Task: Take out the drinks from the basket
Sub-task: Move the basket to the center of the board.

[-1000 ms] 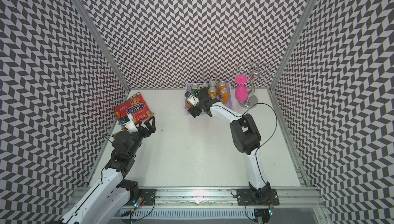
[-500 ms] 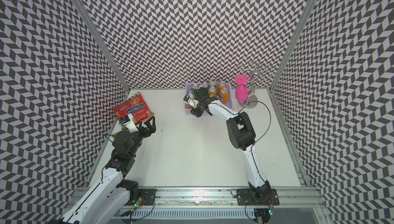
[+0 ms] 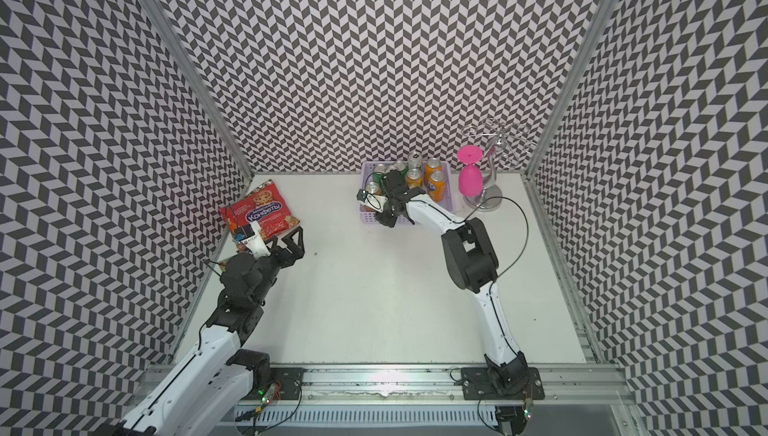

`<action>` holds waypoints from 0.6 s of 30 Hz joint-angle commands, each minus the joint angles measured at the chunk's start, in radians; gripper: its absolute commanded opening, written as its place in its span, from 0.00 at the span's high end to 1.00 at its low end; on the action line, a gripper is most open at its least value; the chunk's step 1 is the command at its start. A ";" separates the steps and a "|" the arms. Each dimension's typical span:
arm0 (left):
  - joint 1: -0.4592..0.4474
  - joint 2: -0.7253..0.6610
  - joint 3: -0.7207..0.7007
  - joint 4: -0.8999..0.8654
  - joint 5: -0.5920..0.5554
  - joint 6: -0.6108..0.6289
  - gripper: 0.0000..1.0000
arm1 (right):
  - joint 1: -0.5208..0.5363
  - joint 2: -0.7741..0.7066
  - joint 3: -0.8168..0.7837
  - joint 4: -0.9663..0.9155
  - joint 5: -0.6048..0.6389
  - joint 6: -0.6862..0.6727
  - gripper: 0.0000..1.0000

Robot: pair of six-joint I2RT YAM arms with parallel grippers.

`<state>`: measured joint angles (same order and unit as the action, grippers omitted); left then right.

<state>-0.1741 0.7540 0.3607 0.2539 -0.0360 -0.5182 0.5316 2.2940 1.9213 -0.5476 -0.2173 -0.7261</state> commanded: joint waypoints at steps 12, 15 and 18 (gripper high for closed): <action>0.010 -0.002 0.007 0.033 0.019 -0.004 0.01 | 0.027 -0.001 -0.011 -0.066 -0.088 -0.023 0.87; 0.010 -0.008 0.001 0.036 0.024 -0.005 0.01 | 0.032 -0.011 -0.027 -0.064 -0.109 -0.014 0.89; 0.011 -0.015 -0.007 0.049 0.024 -0.008 0.01 | 0.038 -0.026 -0.046 -0.052 -0.129 -0.003 0.89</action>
<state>-0.1696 0.7525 0.3607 0.2634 -0.0273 -0.5186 0.5339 2.2932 1.9129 -0.5468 -0.2546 -0.8024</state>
